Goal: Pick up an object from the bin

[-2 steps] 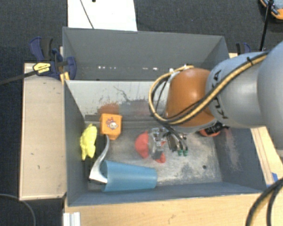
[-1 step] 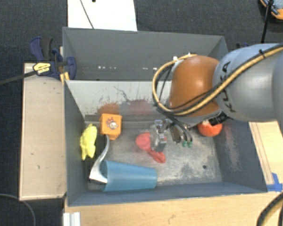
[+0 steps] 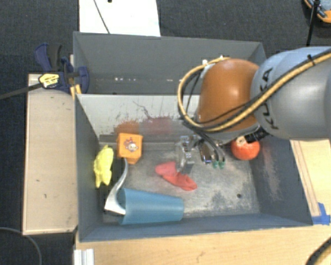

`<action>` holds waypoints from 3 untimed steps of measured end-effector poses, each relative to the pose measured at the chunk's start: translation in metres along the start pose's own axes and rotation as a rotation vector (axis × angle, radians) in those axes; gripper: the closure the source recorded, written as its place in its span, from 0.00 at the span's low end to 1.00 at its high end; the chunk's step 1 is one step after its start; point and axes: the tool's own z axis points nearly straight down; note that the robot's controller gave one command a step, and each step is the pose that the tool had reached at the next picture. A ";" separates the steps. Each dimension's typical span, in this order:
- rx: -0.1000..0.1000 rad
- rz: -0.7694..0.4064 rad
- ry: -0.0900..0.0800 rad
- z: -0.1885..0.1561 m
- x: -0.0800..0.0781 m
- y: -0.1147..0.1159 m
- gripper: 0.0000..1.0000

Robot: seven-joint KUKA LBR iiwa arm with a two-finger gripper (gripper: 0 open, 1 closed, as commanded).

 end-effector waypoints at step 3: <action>0.001 -0.028 0.006 -0.005 0.033 -0.076 0.00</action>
Offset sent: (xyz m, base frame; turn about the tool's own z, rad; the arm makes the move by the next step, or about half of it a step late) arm -0.0294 -0.0779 0.0047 -0.0307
